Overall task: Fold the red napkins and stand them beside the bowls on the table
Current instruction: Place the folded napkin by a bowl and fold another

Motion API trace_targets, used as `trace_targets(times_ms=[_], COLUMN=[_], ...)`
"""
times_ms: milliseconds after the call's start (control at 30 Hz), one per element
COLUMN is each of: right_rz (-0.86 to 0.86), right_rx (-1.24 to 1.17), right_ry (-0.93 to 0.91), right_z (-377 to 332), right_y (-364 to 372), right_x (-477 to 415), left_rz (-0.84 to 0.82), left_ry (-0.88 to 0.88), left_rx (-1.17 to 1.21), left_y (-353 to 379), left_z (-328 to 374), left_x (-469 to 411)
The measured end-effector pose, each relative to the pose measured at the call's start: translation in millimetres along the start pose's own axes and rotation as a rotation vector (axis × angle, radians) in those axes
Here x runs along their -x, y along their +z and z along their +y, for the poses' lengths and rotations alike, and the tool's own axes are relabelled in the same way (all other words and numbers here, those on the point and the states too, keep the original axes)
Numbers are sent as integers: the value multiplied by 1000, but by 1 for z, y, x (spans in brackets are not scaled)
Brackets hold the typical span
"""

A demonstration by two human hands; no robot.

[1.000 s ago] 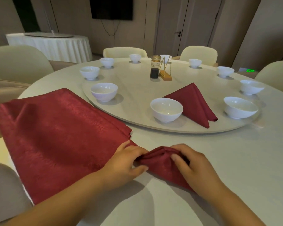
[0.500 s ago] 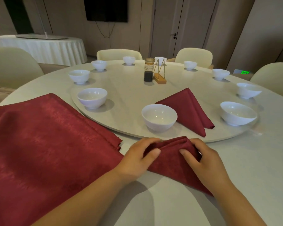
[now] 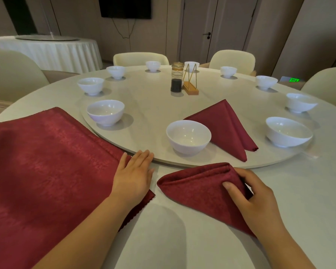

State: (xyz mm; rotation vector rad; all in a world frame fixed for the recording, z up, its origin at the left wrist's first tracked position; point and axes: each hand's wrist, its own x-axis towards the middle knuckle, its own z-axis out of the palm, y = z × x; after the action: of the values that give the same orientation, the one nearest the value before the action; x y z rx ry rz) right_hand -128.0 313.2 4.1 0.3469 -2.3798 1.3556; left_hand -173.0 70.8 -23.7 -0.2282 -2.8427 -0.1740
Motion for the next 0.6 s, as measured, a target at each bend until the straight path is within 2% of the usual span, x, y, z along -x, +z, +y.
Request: trace_targets(times_ms=[167, 433, 500, 600], right_rz=[5, 21, 25, 24], right_rx=[-9, -2, -8, -15], right_ry=[-16, -21, -25, -28], right_z=[1, -1, -2, -4], right_y=[-2, -1, -1, -1], right_x=[1, 2, 2, 3], left_rz=[-58, -33, 36, 141], left_ry=[-154, -335, -277, -50], left_rx=[-76, 39, 59, 109], left_y=[0, -4, -2, -3], left_z=[-1, -10, -11, -8], left_x=[0, 3, 4, 7])
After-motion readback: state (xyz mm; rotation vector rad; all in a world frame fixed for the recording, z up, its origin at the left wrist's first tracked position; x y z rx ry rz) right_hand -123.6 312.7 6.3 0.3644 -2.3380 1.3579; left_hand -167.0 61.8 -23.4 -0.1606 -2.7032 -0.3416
